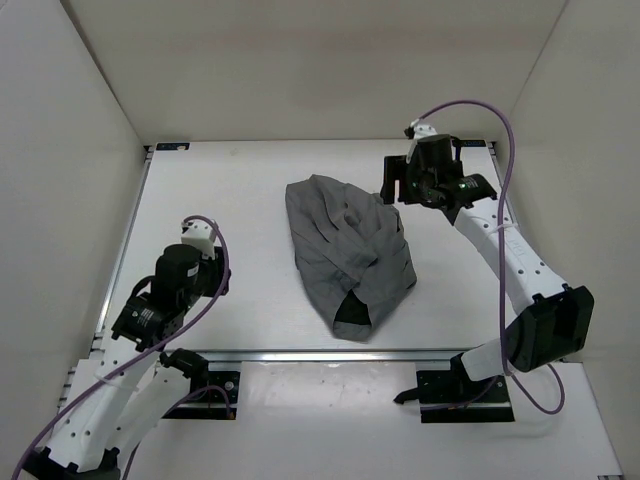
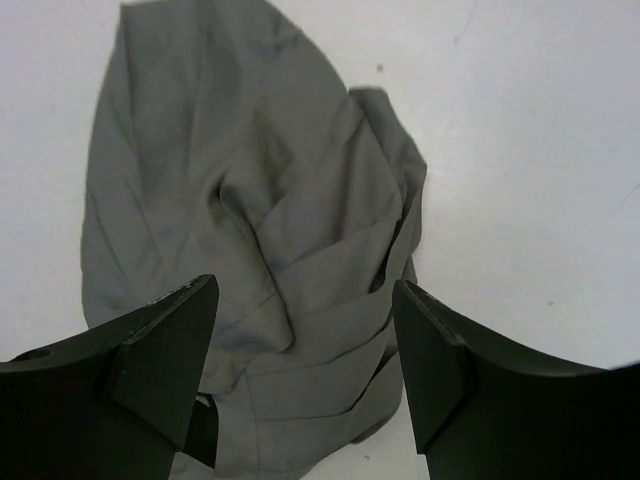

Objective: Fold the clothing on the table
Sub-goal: Flatten the skirt out

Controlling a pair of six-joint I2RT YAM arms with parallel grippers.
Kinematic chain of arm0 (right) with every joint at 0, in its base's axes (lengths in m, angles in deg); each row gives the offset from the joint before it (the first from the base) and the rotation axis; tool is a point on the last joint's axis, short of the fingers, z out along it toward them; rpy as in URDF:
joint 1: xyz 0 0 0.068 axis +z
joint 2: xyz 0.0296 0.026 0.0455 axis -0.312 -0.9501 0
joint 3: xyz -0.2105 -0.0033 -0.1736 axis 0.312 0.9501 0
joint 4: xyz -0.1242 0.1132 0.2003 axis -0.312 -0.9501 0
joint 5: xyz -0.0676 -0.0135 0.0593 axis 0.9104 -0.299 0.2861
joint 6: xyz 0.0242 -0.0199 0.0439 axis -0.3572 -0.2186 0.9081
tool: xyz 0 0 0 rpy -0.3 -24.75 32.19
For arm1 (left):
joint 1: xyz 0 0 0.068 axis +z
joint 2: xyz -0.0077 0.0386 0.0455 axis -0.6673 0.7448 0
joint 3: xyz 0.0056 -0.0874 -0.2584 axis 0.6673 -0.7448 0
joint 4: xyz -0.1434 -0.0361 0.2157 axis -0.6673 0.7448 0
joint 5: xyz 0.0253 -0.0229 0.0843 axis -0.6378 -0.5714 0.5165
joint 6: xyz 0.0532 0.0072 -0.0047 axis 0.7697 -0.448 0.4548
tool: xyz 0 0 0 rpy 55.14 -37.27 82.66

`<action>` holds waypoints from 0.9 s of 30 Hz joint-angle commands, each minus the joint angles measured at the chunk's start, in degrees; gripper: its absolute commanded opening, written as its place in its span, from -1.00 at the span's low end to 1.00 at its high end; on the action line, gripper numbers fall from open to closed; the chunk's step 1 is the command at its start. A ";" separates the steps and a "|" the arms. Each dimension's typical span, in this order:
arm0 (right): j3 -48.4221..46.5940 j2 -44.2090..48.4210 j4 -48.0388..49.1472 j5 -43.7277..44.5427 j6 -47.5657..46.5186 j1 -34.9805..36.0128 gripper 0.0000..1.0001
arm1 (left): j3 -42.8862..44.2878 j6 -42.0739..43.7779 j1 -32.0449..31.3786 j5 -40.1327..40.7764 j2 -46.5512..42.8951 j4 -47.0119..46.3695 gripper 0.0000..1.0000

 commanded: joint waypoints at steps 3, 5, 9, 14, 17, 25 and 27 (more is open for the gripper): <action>6.77 1.80 4.79 -5.12 3.45 -2.84 0.37 | -1.75 0.17 -1.08 -0.99 -2.11 -2.49 0.27; 7.38 2.58 4.26 -5.30 3.18 -2.50 0.39 | -1.58 0.34 -0.64 -1.34 -3.34 -2.76 0.22; 8.36 3.99 4.52 -5.39 3.45 -1.70 0.39 | -1.23 -0.77 1.11 -10.35 -2.92 -4.86 -0.74; 11.07 7.23 4.26 -5.65 4.06 -2.40 0.39 | -3.77 -12.29 0.37 -32.46 8.25 -18.37 -0.09; 16.07 10.83 4.96 -6.79 4.76 -3.63 0.40 | -2.65 -23.17 -10.46 -24.44 14.54 -29.54 0.32; 20.13 16.46 6.63 -10.66 5.03 -7.24 0.39 | 0.44 -34.89 -12.85 -26.65 31.71 -36.31 0.37; 21.36 17.86 7.85 -11.79 5.46 -7.94 0.39 | 1.57 -38.40 -13.90 -28.06 37.23 -39.40 0.42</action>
